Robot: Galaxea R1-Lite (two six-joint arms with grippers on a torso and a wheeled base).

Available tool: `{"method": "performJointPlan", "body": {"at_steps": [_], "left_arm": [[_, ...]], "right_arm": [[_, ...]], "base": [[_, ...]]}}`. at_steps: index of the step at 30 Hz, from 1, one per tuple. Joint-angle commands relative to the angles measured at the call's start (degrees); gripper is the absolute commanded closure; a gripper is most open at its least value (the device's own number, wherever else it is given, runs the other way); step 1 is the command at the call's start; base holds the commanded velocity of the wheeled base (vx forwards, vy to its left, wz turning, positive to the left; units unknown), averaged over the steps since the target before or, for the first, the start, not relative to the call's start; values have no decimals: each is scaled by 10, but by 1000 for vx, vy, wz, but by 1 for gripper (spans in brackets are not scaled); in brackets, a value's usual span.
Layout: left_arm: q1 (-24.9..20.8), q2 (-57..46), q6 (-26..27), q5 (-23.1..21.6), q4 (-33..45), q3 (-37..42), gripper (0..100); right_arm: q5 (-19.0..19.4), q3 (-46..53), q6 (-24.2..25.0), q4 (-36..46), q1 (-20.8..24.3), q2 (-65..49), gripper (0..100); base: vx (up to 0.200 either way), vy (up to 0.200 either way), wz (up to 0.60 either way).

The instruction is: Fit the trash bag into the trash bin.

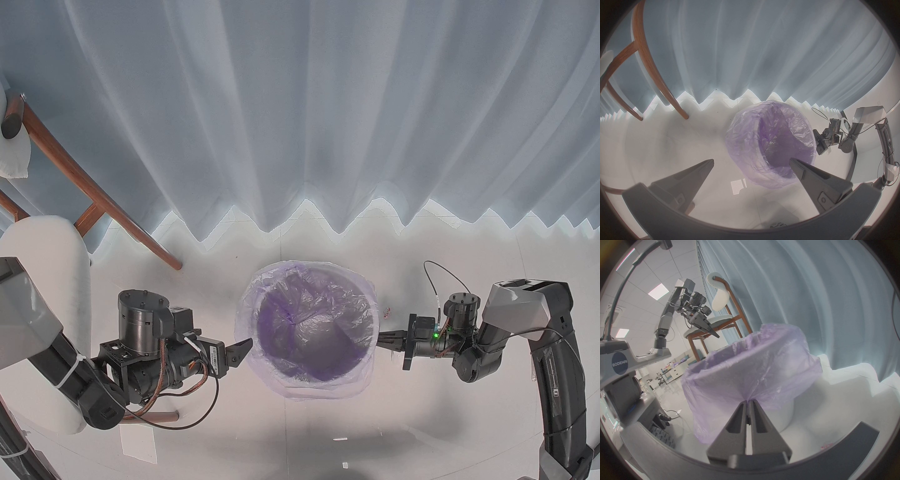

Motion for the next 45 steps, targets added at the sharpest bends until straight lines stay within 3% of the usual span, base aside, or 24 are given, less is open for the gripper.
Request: {"method": "performJointPlan", "body": {"at_steps": [1, 6, 14, 23, 30, 31, 34, 38, 41, 42, 45], "left_arm": [[0, -2, 4, 0, -13, 7, 0], [-2, -2, 5, 0, -16, 7, 0], [-4, -5, 5, 0, -16, 7, 0], [-4, -16, 4, -1, -42, 11, 0], [2, -37, 2, -2, -45, 15, 0], [3, -39, 1, -2, -47, 15, 0], [4, -51, -1, -5, -60, 14, 0], [5, -84, -1, -7, -78, 18, 0], [5, -120, -2, -7, -78, 42, 0], [5, -120, -2, -7, -78, 42, 0], [6, -154, -2, -7, -83, 77, 0]], "right_arm": [[-13, -29, 0, -2, -23, 26, 100], [-46, -31, 18, -12, -33, 31, 100], [-54, -30, 36, -3, -34, 28, 100], [-79, -46, 42, 154, -32, -4, 100], [-106, -57, 43, 191, -31, -10, 100], [-110, -56, 43, 191, -32, -10, 0], [-111, -46, 45, 179, -32, -12, 0], [-115, 55, 72, 116, -55, -69, 0], [-125, 172, 119, 18, -69, -121, 0], [-125, 172, 119, 18, -69, -121, 0], [-158, 321, 179, -143, -70, -167, 0]], "base": [[0, 0, 0], [0, 0, 0], [0, 0, 0], [0, 0, 0], [0, 0, 0], [0, 0, 0], [0, 0, 0], [0, 0, 0], [0, 0, 0], [0, 0, 0], [0, 0, 0]]}}
